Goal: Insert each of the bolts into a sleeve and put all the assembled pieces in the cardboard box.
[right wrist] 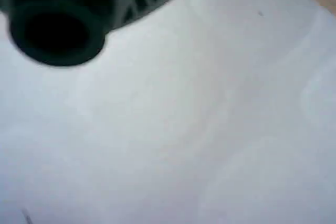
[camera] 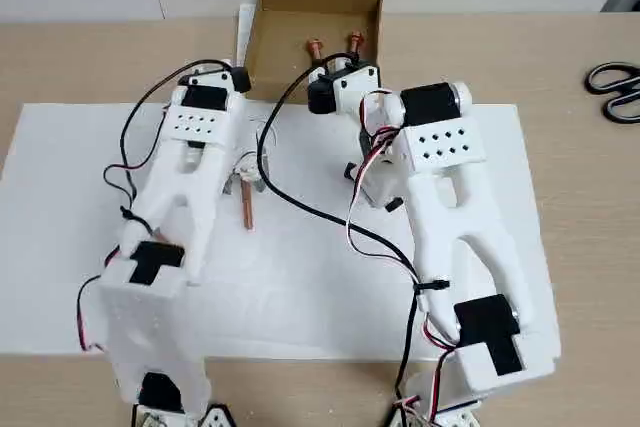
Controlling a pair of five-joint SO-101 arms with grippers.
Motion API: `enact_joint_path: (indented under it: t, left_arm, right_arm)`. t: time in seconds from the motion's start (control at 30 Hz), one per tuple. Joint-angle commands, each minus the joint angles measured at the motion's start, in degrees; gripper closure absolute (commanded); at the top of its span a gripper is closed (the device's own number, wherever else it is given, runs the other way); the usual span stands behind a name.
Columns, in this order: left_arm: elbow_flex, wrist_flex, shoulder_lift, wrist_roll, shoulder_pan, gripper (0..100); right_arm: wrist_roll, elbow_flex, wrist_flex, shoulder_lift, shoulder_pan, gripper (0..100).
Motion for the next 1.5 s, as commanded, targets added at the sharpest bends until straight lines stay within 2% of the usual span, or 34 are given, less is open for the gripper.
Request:
enact_joint_path:
  t: [0.0,0.27,0.43,0.8,1.03,1.1,1.27,1.47]
  left_arm:
    - [-4.53,-0.62,1.49,2.20,0.35,84]
    - [-10.95,-0.44,8.18,2.73,0.26,85]
    - [-13.85,-0.35,10.46,2.73,0.26,92]
    - [-14.29,0.26,10.29,2.55,0.62,100]
    - [-14.64,2.64,9.93,2.46,0.70,99]
    - [-16.48,5.10,8.62,2.29,0.70,99]
    - [-24.13,11.08,2.11,-4.66,0.70,99]
    - [-25.01,11.52,-7.82,-8.09,0.35,99]
  right_arm:
    - [-0.62,-0.35,1.01,-3.38,0.13,99.5]
    - [-0.88,-0.35,1.01,-3.38,0.13,99.5]
    - [-0.88,-0.26,1.01,-3.30,0.13,99.5]
    - [-0.88,-0.26,1.01,-3.30,0.13,99.5]
    - [-0.88,-0.26,1.10,-3.30,0.13,99.5]
    - [-0.88,-0.26,1.10,-3.56,0.13,99.5]
    - [-0.88,-0.35,1.10,-3.82,0.13,99.5]
    - [-0.79,-0.53,1.27,-5.49,0.13,99.5]
